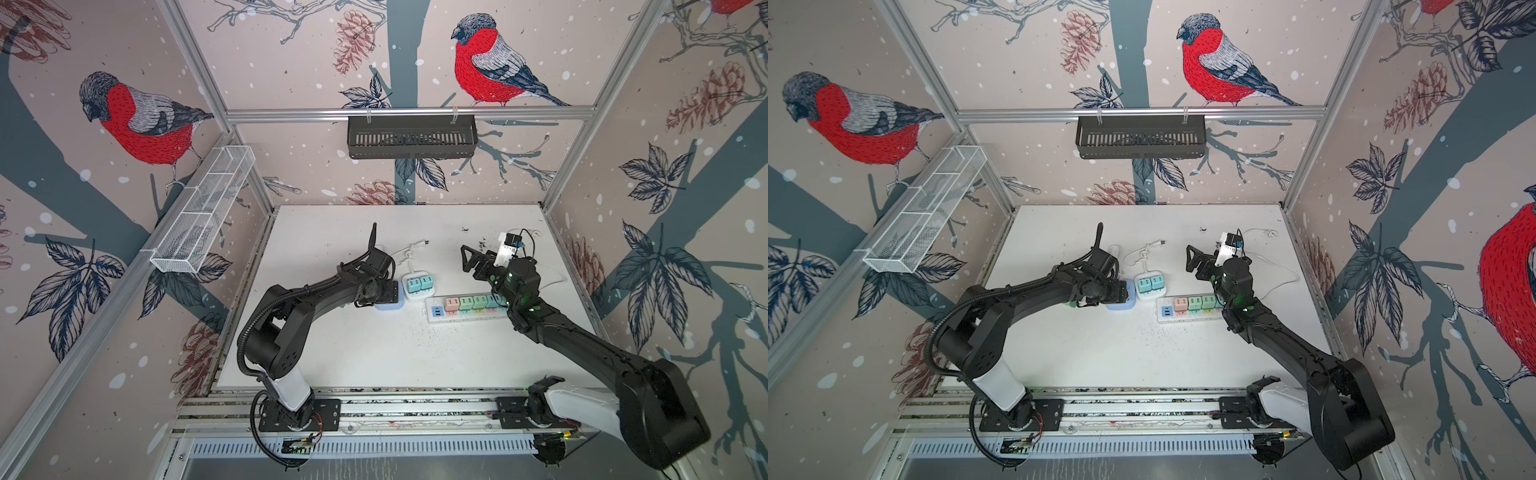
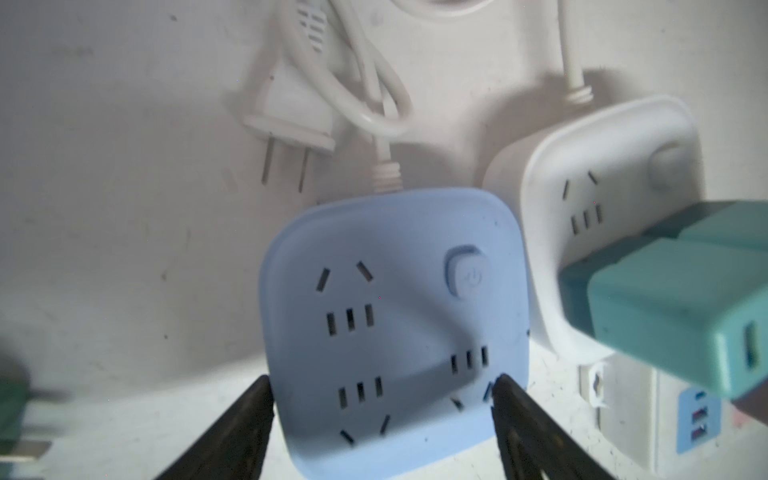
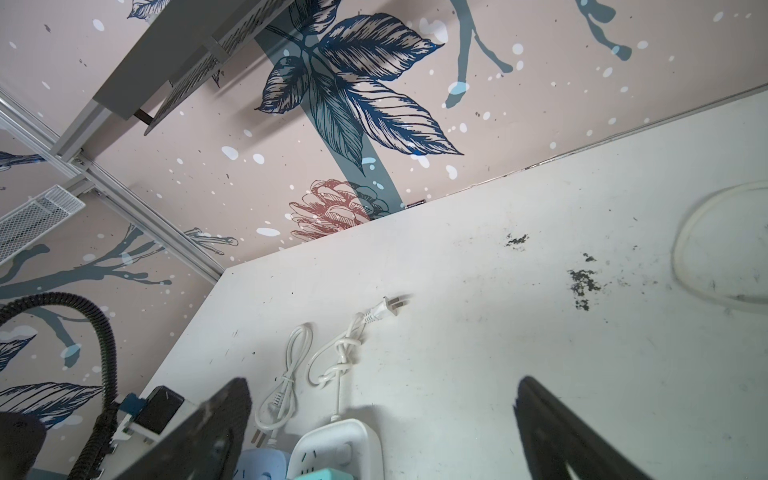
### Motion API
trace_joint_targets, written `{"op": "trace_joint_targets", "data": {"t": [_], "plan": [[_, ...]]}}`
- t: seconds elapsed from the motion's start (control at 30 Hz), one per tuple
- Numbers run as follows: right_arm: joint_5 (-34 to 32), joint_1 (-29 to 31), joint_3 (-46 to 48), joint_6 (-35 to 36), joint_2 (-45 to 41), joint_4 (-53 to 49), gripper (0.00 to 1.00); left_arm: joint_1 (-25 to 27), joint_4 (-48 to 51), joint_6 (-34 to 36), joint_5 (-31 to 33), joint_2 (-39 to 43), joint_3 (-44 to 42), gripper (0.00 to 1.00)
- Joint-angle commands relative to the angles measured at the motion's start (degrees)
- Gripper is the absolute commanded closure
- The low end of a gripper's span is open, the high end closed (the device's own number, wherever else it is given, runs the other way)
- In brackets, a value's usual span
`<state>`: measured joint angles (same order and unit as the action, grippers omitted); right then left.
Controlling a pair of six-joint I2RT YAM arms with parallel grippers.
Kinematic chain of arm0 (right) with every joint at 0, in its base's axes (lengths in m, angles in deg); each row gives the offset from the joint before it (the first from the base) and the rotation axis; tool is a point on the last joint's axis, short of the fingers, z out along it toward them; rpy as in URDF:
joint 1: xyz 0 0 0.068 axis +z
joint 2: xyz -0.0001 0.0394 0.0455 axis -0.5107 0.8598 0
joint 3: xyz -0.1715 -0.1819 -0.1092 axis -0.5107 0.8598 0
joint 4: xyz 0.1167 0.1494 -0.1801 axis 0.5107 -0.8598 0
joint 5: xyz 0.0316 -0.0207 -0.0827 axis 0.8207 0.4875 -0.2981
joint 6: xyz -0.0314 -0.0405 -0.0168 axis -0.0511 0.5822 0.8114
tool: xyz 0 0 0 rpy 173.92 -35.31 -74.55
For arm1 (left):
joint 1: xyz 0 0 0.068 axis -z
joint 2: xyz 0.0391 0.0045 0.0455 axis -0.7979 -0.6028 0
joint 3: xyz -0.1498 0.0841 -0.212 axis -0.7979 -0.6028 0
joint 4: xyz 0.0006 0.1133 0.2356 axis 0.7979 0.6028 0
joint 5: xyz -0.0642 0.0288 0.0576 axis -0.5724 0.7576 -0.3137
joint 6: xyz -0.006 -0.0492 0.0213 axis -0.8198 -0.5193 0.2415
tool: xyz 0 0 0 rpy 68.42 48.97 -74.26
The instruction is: Insert the plug
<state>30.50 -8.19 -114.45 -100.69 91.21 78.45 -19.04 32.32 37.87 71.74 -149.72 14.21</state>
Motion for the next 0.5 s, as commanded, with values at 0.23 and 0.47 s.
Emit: {"op": "trace_joint_targets", "data": {"t": [0.23, 0.47], "plan": [[1.1, -0.2, -0.1, 0.0, 0.1, 1.1, 0.00, 2.2, -4.3, -3.5, -1.7, 7.1, -2.1, 0.17], [0.7, -0.2, -0.9, 0.6, -0.8, -1.1, 0.00, 2.2, -3.4, -4.2, 6.7, 17.0, 5.0, 0.02]]}}
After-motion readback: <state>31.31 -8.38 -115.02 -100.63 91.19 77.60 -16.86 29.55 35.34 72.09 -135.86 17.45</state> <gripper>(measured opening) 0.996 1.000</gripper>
